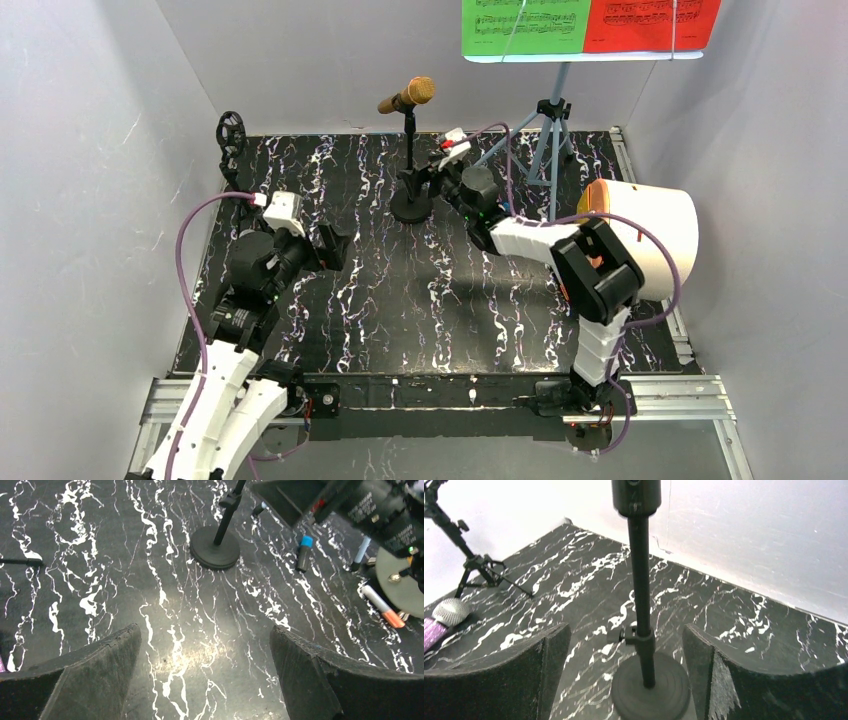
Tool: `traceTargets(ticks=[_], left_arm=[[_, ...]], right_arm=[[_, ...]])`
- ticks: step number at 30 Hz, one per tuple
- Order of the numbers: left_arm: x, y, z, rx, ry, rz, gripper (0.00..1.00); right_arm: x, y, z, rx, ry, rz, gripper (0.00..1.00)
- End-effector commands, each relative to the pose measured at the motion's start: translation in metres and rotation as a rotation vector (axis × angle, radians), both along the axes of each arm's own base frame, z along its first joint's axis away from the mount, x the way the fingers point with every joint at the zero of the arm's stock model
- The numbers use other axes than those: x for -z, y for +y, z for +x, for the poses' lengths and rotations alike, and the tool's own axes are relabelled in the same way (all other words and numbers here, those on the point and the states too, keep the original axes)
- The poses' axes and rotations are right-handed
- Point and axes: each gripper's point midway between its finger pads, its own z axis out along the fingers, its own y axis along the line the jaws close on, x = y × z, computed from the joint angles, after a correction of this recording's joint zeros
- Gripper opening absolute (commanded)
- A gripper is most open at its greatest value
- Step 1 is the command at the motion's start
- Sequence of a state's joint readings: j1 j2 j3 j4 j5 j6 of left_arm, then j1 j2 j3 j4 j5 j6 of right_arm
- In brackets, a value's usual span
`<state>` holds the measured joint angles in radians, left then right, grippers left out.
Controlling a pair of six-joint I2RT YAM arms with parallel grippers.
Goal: Pack up the instrument practice props
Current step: Move the microphone stand with the microphone to the center of the board.
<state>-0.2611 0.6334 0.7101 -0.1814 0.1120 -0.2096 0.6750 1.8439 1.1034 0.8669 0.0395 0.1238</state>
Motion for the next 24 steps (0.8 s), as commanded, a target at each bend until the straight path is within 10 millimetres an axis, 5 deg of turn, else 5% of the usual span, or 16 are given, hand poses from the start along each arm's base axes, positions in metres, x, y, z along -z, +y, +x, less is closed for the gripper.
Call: traceTargets(ticks=[1, 8, 14, 19, 24], left_arm=[[0.024, 0.008, -0.005, -0.016, 0.056, 0.085, 0.98], [0.033, 0.008, -0.004, -0.017, 0.074, 0.102, 0.98], [0.039, -0.006, -0.004, 0.060, 0.081, 0.083, 0.98], [0.043, -0.017, -0.005, 0.124, 0.082, 0.070, 0.98], [0.041, -0.027, -0.005, 0.183, 0.054, 0.062, 0.97]], right_arm=[[-0.044, 0.015, 0.028, 0.012, -0.152, 0.088, 0.89], [-0.025, 0.018, 0.067, 0.061, -0.195, 0.086, 0.82], [-0.020, 0.029, 0.068, -0.015, -0.222, 0.076, 0.63], [-0.014, 0.033, 0.062, -0.066, -0.224, 0.061, 0.40], [-0.017, 0.031, 0.045, -0.116, -0.255, 0.038, 0.06]])
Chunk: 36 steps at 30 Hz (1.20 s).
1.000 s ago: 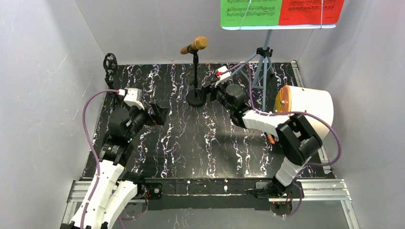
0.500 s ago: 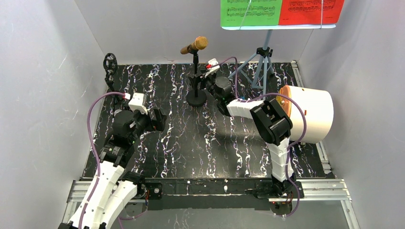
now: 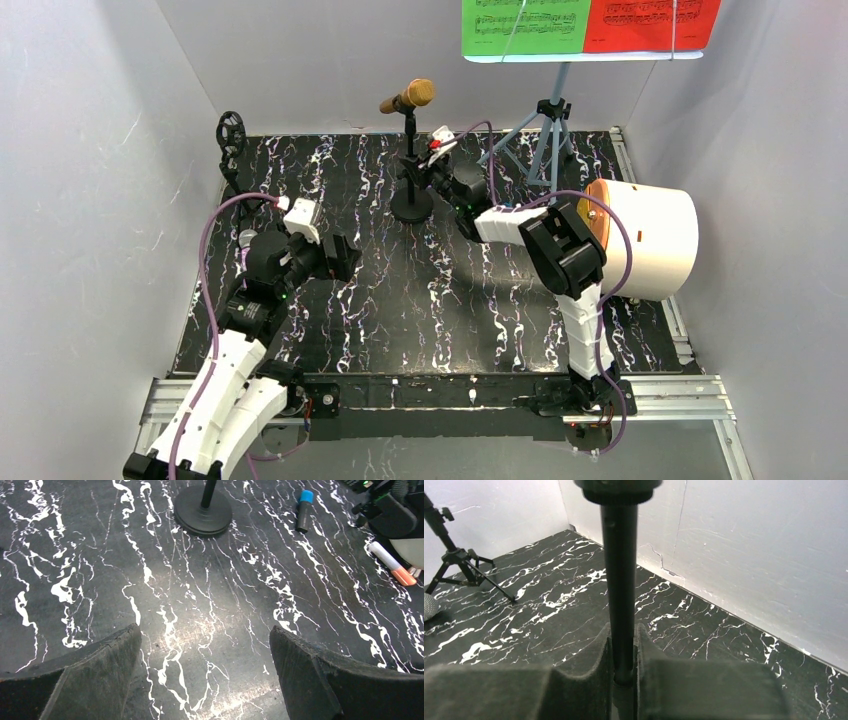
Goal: Pack up the instrument practice props
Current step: Move the microphone stand with the microphone to the center of the board.
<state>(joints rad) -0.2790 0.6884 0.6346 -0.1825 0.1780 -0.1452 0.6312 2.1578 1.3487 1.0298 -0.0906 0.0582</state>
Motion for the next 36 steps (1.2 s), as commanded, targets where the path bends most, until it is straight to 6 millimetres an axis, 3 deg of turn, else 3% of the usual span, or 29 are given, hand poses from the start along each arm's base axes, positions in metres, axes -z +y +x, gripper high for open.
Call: traceTargets(ticks=[1, 7, 17, 25, 32, 36], left_arm=[[-0.009, -0.015, -0.001, 0.093, -0.054, -0.019, 0.97], [-0.014, -0.021, 0.012, 0.113, -0.091, -0.020, 0.94], [-0.024, -0.057, 0.029, 0.226, -0.222, -0.018, 0.92], [-0.009, -0.089, 0.029, 0.325, -0.338, 0.082, 0.91], [-0.012, -0.117, 0.031, 0.287, -0.444, 0.126, 0.89], [-0.010, -0.132, 0.016, 0.284, -0.558, 0.149, 0.89]], right_arm=[[-0.046, -0.005, -0.016, -0.052, -0.130, 0.040, 0.01], [-0.057, -0.017, -0.049, -0.103, -0.118, 0.038, 0.01], [-0.060, -0.041, -0.122, -0.207, -0.039, 0.019, 0.01], [-0.050, -0.055, -0.176, -0.244, -0.003, 0.021, 0.01], [-0.039, -0.063, -0.214, -0.255, -0.010, 0.031, 0.01], [-0.040, -0.072, -0.228, -0.239, -0.045, 0.043, 0.01]])
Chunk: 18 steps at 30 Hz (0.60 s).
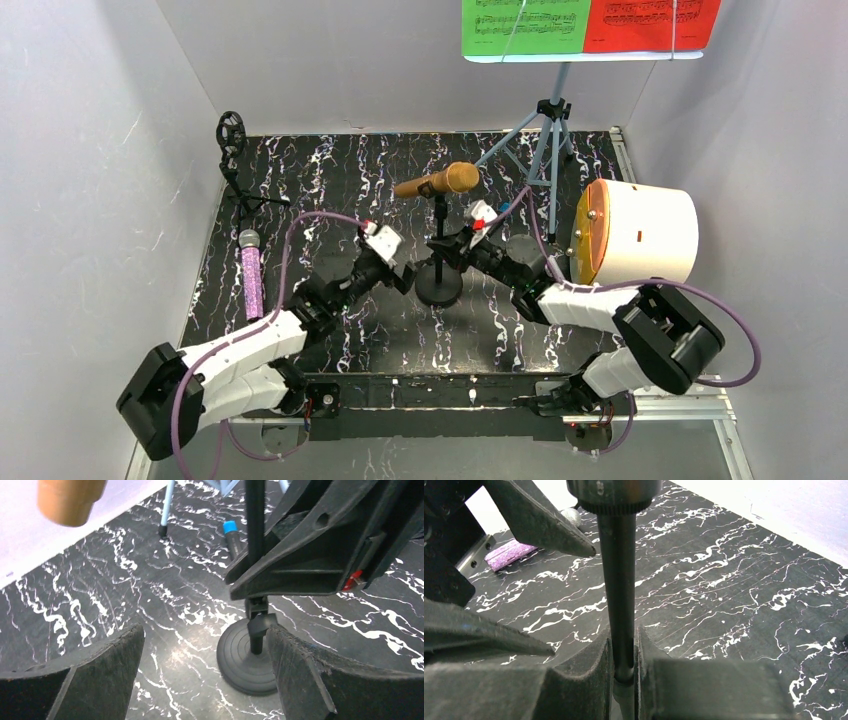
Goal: Pack up the instrument practice props
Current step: Move the microphone stand with the microphone to the center of the board, then unscrew the knob on the microphone stand.
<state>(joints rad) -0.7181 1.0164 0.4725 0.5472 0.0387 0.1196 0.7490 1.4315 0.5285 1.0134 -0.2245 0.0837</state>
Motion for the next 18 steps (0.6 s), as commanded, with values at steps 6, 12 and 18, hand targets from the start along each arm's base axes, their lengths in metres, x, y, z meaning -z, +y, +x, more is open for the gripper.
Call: traceTargets(ticks=[6, 12, 18], left_arm=[[0.003, -0.025, -0.022, 0.050, -0.255, 0.038, 0.89], [0.016, -0.030, -0.027, 0.033, -0.311, 0.093, 0.86], [0.014, -0.047, -0.028, 0.049, -0.354, 0.104, 0.78]], right_arm=[[-0.048, -0.009, -0.019, 0.029, -0.154, 0.118, 0.01], [-0.044, -0.011, -0.024, 0.037, -0.155, 0.113, 0.01], [-0.042, -0.010, -0.024, 0.044, -0.166, 0.106, 0.01]])
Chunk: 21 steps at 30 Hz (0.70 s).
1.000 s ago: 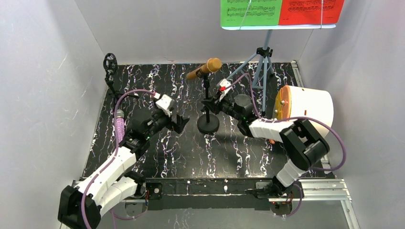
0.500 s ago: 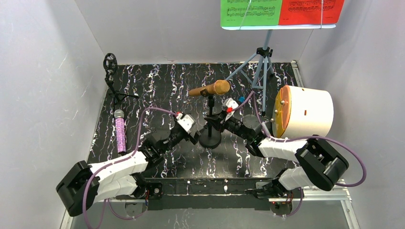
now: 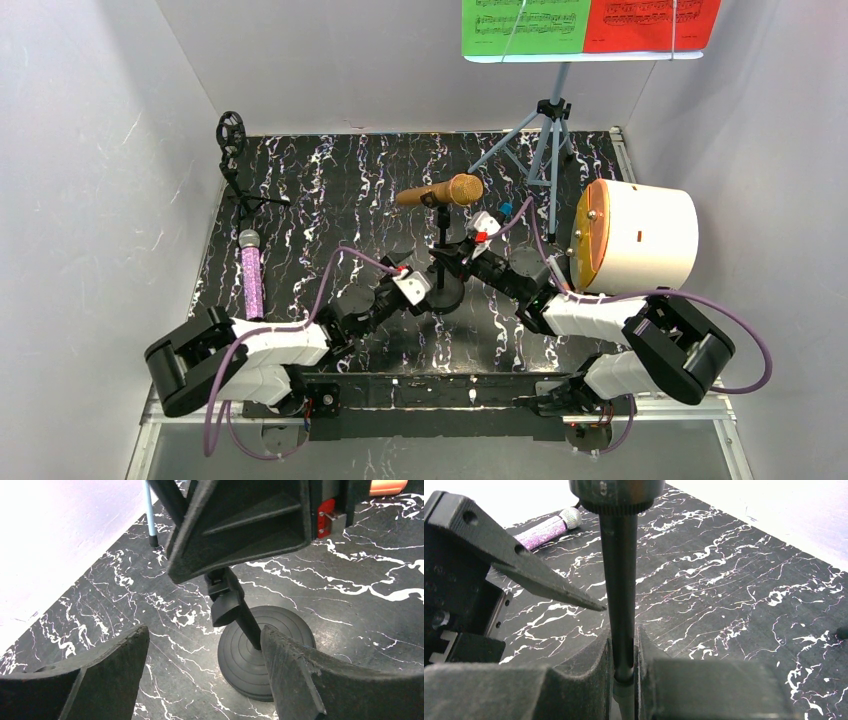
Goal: Pack up the instrument practice props
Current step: Unscrew the knob on the microphone stand.
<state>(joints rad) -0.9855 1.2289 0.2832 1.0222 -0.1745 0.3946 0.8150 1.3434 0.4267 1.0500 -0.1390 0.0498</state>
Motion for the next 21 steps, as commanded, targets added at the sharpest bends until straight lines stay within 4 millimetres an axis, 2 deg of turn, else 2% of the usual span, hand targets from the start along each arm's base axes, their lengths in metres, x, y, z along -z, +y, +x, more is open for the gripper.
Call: traceTargets(ticks=[1, 11, 17, 21], left_arm=[[-0.029, -0.012, 0.004, -0.013, -0.100, -0.055, 0.77], [-0.019, -0.021, 0.001, -0.022, -0.044, -0.105, 0.58], [-0.014, -0.023, 0.000, -0.023, -0.025, -0.118, 0.52], [-0.014, -0.024, 0.001, -0.021, -0.024, -0.121, 0.49]], right_arm=[[-0.043, -0.002, 0.000, 0.026, -0.129, 0.101, 0.01], [-0.044, -0.005, -0.004, 0.061, -0.154, 0.126, 0.01], [-0.041, -0.003, -0.009, 0.068, -0.182, 0.110, 0.01], [-0.038, -0.004, -0.006, 0.094, -0.178, 0.102, 0.01]])
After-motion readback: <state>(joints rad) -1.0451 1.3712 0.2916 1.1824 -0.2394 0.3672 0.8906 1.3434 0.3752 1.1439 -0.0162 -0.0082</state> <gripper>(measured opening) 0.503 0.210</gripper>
